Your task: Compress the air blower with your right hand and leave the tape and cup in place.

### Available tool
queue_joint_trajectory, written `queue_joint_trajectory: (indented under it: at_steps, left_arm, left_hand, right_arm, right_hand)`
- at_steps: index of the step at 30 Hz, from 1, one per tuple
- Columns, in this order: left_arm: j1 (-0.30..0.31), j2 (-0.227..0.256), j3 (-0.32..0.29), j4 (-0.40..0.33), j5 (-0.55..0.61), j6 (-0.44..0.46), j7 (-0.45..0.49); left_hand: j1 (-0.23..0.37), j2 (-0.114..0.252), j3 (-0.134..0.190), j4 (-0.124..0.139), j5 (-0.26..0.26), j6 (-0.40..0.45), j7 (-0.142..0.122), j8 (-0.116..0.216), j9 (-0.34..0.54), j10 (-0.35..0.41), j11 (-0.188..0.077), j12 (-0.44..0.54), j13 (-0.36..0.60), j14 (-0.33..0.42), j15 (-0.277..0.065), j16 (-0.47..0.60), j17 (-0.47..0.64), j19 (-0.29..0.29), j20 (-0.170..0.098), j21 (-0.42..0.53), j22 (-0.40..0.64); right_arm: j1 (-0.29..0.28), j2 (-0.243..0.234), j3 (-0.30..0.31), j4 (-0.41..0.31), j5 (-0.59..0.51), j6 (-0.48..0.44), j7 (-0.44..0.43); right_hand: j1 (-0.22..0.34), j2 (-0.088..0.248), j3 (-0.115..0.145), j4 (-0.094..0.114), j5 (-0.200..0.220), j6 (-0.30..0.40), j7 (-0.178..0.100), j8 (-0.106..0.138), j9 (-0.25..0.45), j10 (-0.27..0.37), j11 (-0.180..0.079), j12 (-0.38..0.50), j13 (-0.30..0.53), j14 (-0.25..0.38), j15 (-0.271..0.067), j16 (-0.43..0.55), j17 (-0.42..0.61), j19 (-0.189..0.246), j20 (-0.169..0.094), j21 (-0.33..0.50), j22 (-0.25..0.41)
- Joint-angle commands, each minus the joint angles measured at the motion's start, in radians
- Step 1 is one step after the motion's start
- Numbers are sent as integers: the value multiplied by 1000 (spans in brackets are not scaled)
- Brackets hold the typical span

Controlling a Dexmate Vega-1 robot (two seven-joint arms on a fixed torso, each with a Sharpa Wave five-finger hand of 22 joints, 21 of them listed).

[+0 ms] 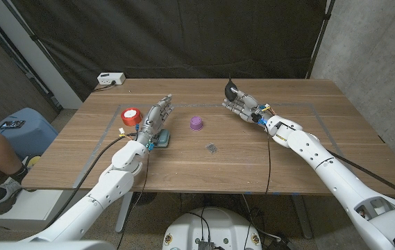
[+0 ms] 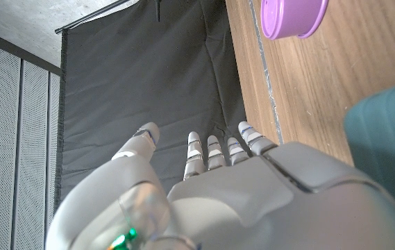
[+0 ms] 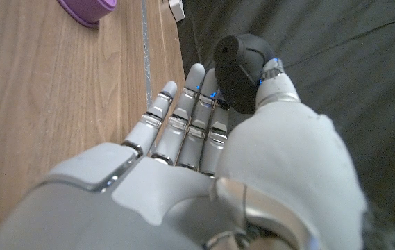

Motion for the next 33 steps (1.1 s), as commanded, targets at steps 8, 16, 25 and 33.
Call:
queue_joint_trajectory:
  at_steps: [8, 16, 25, 33]
  left_arm:
    - [-3, -7, 9, -5, 13, 7, 14]
    - [-8, -12, 12, 0, 12, 7, 13]
    - [-19, -17, 14, 12, 7, 11, 5]
    - [-23, -16, 12, 17, 3, 12, 0]
  left_hand:
    - [9, 0, 2, 6, 7, 9, -2, -4, 3, 7, 4, 1, 1, 3, 2, 0, 3, 0, 4, 0, 5]
    - [9, 0, 2, 6, 7, 9, -3, -4, 3, 8, 4, 1, 1, 3, 2, 0, 3, 0, 4, 0, 5]
    - [9, 0, 1, 6, 7, 9, -3, -4, 3, 7, 3, 1, 2, 2, 2, 0, 3, 0, 4, 0, 5]
    - [10, 0, 1, 6, 7, 9, -2, -4, 3, 7, 3, 1, 2, 3, 2, 0, 3, 0, 4, 0, 5]
  right_arm:
    - [3, 1, 10, 33, 19, 1, 63]
    - [10, 3, 14, 46, 24, 0, 81]
    - [17, 9, 15, 64, 27, 1, 100]
    - [26, 18, 13, 79, 29, 0, 121]
  right_hand:
    - [-21, -1, -6, 7, 0, -24, 7, -13, -2, -23, 12, -19, -7, -22, -39, -13, 0, -17, 6, -4, 3]
    - [-24, -2, -7, 6, 0, -31, 10, -16, -3, -30, 12, -24, -8, -28, -34, -17, 0, -21, 8, -4, 3]
    - [-41, -6, -14, 11, 1, -51, 21, -23, -5, -48, 27, -31, -5, -37, -24, -28, -6, -29, 16, -6, 3]
    - [-58, -6, -22, 15, 1, -74, 27, -30, -6, -77, 37, -45, -3, -59, -7, -34, -1, -39, 21, -8, 4]
